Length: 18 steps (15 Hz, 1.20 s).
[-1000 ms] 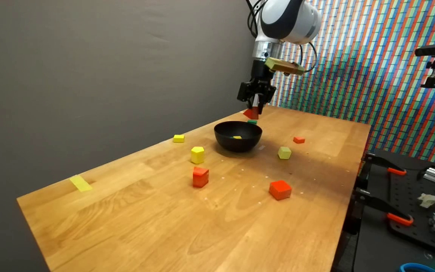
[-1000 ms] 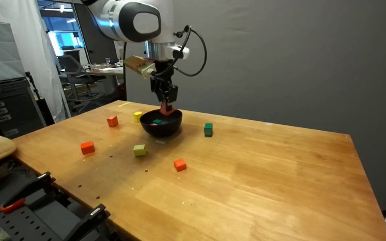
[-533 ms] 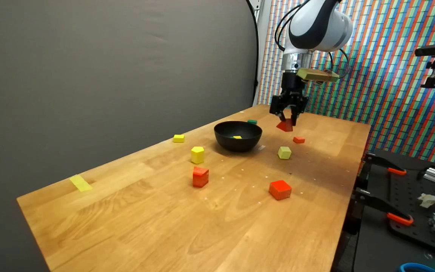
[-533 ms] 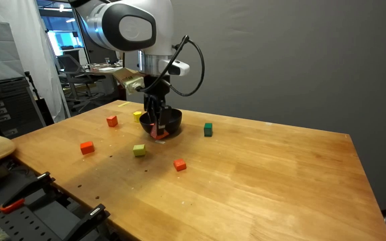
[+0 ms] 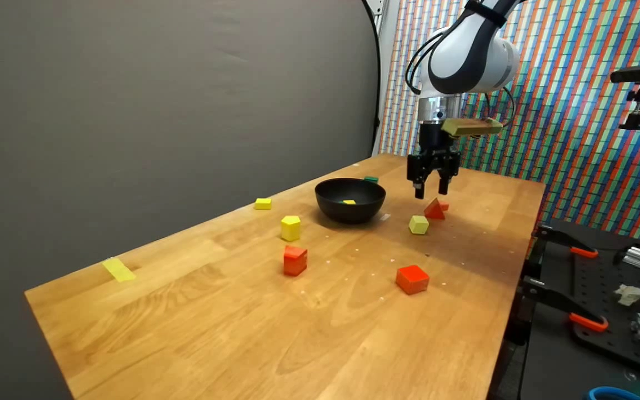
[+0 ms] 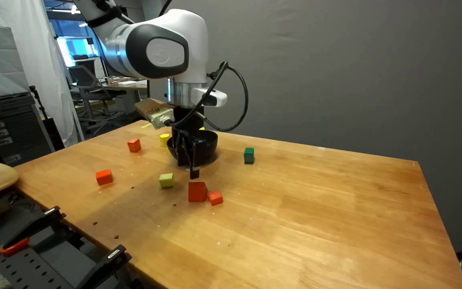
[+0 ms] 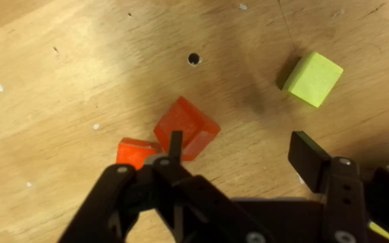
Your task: Remove the cubes from the bowl
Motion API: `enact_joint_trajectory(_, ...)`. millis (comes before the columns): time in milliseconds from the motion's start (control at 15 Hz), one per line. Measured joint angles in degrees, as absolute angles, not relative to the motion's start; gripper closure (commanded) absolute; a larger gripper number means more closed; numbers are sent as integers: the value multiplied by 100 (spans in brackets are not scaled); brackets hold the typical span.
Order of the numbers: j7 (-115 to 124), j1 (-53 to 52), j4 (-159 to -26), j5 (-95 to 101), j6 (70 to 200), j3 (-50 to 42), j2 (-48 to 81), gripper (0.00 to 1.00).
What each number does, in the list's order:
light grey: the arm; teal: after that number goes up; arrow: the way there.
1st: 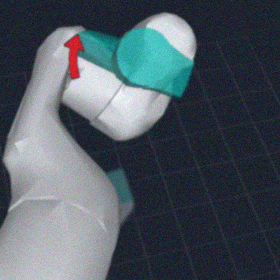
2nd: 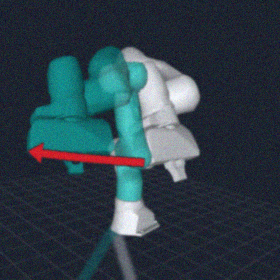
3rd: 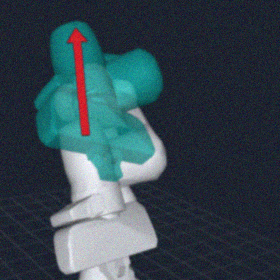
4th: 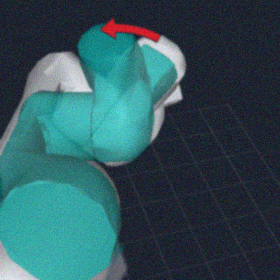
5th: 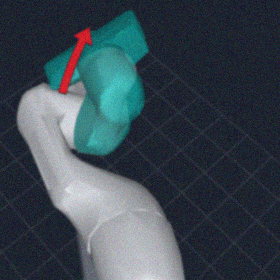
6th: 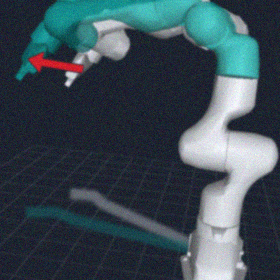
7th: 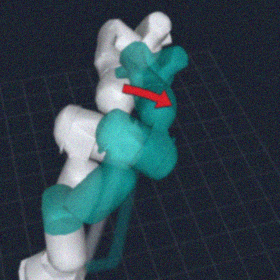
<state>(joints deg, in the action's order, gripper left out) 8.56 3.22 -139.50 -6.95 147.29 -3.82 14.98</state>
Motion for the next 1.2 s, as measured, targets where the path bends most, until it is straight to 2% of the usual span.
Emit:
enact_joint_trajectory(333,851,201,-14005,-340,15287,-368,925,0)
enact_joint_trajectory(600,326,145,-13814,-690,15911,29,842,0)
enact_joint_trajectory(1200,-1448,296,-12218,-1659,15759,1046,2523,0)
